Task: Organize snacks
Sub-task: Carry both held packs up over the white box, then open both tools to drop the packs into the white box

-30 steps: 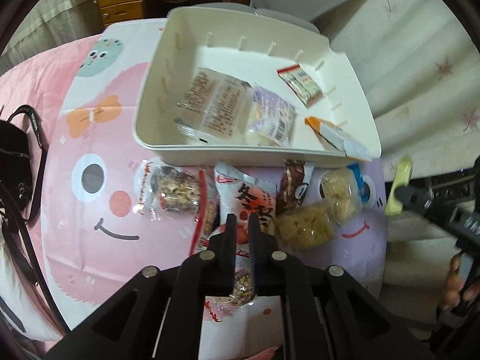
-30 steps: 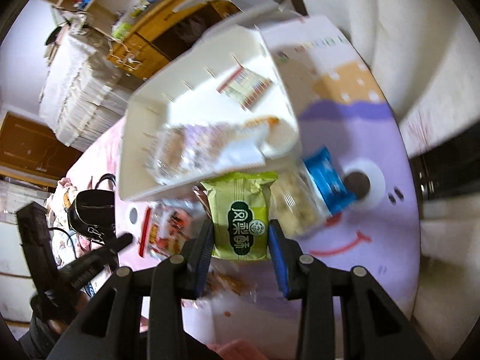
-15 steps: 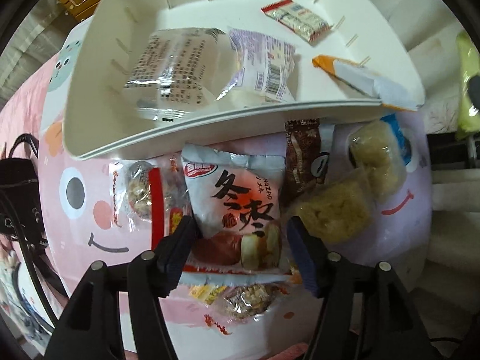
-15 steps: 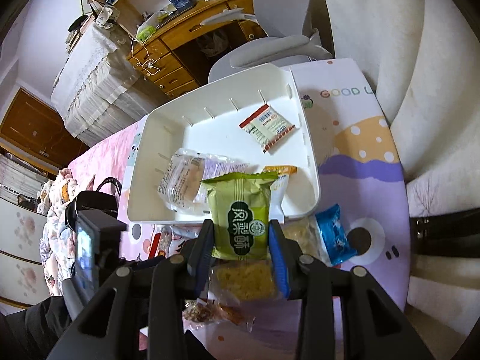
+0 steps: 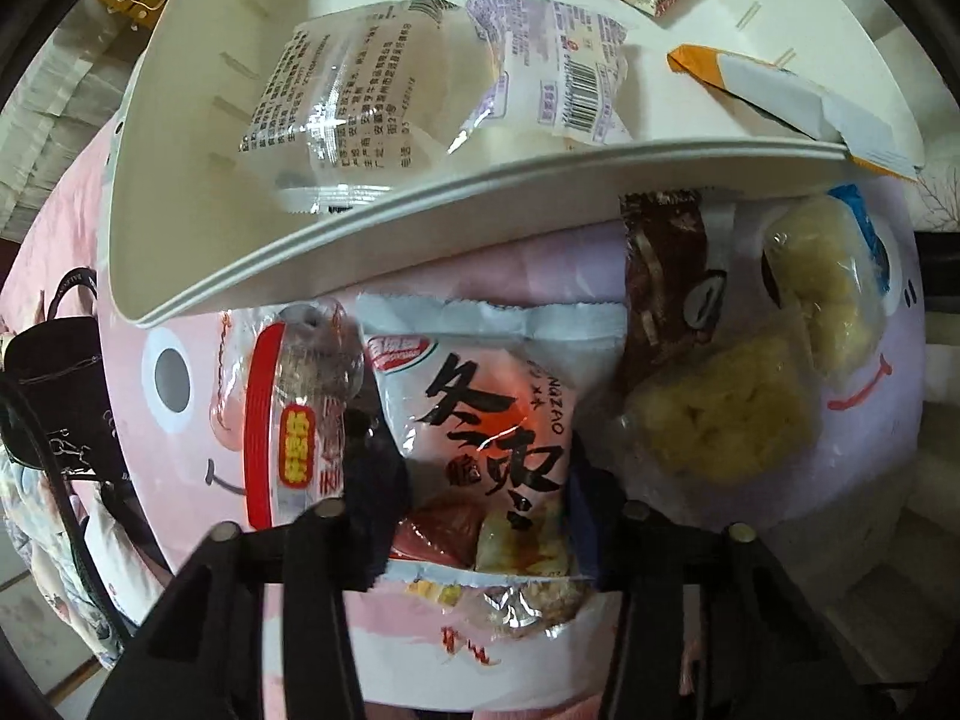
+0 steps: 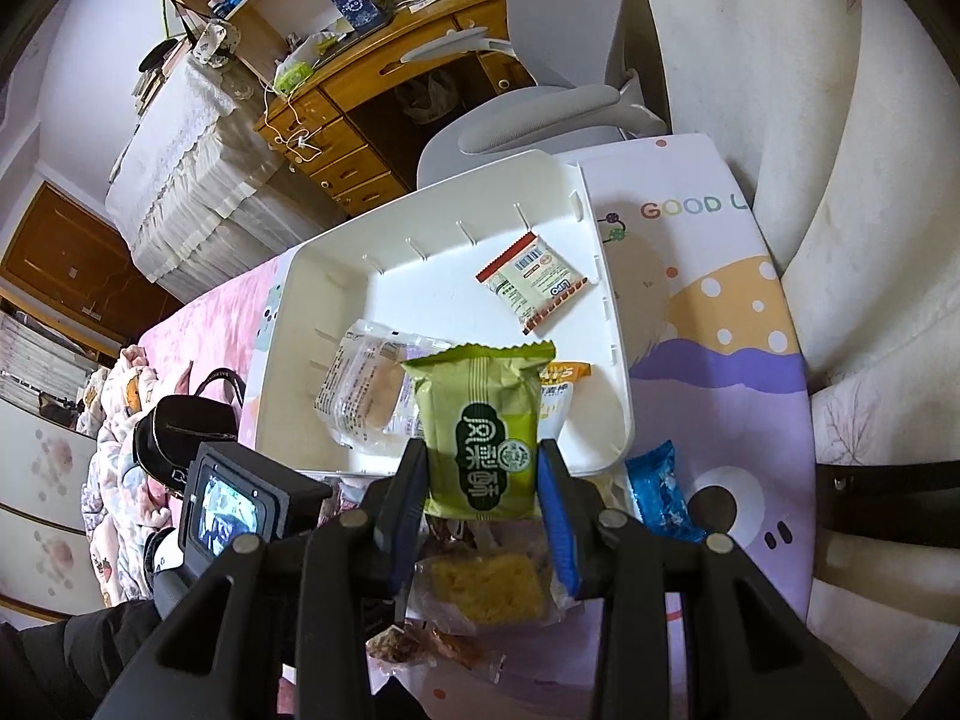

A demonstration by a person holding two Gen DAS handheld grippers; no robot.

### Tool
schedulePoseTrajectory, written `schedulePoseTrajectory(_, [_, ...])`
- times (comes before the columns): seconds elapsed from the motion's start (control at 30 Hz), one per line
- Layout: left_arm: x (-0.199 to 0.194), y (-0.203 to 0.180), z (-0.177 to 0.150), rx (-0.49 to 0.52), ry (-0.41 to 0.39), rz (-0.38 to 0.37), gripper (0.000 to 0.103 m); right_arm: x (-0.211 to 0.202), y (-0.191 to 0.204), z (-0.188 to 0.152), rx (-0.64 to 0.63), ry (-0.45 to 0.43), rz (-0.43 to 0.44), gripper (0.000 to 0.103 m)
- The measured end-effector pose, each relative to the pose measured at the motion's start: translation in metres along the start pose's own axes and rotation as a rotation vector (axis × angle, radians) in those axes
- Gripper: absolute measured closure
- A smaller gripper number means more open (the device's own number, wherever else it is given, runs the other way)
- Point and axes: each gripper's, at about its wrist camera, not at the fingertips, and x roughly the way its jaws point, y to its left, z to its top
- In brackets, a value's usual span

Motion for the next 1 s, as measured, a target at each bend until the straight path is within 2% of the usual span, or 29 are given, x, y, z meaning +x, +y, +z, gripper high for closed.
schedulePoseTrajectory(0.1, [-0.014,0.002,-0.001,0.010,0.003,-0.009,0.063,0.002,0.001,0.002,-0.006,0.002,0.001,0.067])
schedulePoseTrajectory(0.23, [-0.049,0.007,-0.007,0.045,-0.007,-0.063,0.063,0.003,0.006,0.006,-0.021,-0.009,0.001,0.067])
schedulePoseTrajectory(0.43, [-0.099,0.014,-0.016,0.094,-0.049,-0.077,0.063,0.008,0.012,0.009,-0.044,-0.038,0.015,0.067])
schedulePoseTrajectory(0.57, [-0.138,0.024,-0.013,0.058,-0.150,-0.094,0.063,0.009,0.018,0.013,-0.064,-0.073,0.020,0.067])
schedulePoseTrajectory(0.77, [-0.182,0.054,-0.001,-0.045,-0.350,-0.112,0.063,0.008,0.023,0.017,-0.092,-0.123,0.027,0.067])
schedulePoseTrajectory(1.0, [-0.189,0.079,0.015,-0.135,-0.477,-0.165,0.062,0.002,0.024,0.020,-0.108,-0.175,0.032,0.066])
